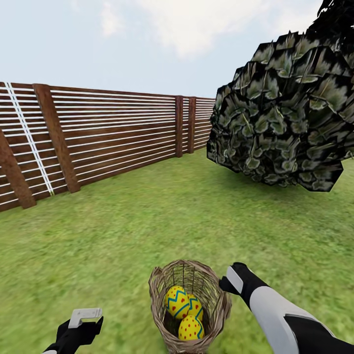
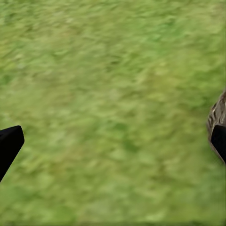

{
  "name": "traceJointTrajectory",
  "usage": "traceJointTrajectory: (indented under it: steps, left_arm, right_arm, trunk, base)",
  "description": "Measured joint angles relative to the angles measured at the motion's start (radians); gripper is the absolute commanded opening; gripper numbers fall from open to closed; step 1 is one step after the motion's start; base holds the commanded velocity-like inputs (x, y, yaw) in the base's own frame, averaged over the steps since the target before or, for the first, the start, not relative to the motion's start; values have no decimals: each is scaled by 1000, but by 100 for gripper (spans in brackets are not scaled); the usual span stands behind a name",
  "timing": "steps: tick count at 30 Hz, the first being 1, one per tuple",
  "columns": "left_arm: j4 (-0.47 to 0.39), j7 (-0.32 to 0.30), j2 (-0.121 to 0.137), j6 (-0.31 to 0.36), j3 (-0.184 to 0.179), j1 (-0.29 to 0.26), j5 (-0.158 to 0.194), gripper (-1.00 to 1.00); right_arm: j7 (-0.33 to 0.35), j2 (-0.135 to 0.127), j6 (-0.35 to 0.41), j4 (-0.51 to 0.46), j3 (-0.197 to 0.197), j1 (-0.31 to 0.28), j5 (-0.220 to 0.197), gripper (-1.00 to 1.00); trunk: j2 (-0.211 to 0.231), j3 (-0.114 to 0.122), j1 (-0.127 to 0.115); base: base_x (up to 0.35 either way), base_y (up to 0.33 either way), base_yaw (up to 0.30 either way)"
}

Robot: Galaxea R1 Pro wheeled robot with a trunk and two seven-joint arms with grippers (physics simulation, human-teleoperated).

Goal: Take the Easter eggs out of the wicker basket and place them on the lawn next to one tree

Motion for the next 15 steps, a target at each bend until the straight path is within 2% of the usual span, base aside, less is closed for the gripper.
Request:
traceJointTrajectory:
  steps: [12, 15]
  left_arm:
    - [-1, 0, 0, 0, 2, 0, 1, 100]
    - [-1, 0, 0, 0, 3, 0, 1, 100]
  right_arm:
    - [2, 1, 1, 1, 0, 0, 0, 100]
    - [1, 1, 1, 1, 0, 0, 0, 100]
  trunk:
    - [-84, -38, 46]
    - [-84, -38, 46]
  base:
    - [0, 0, 0]
    - [0, 0, 0]
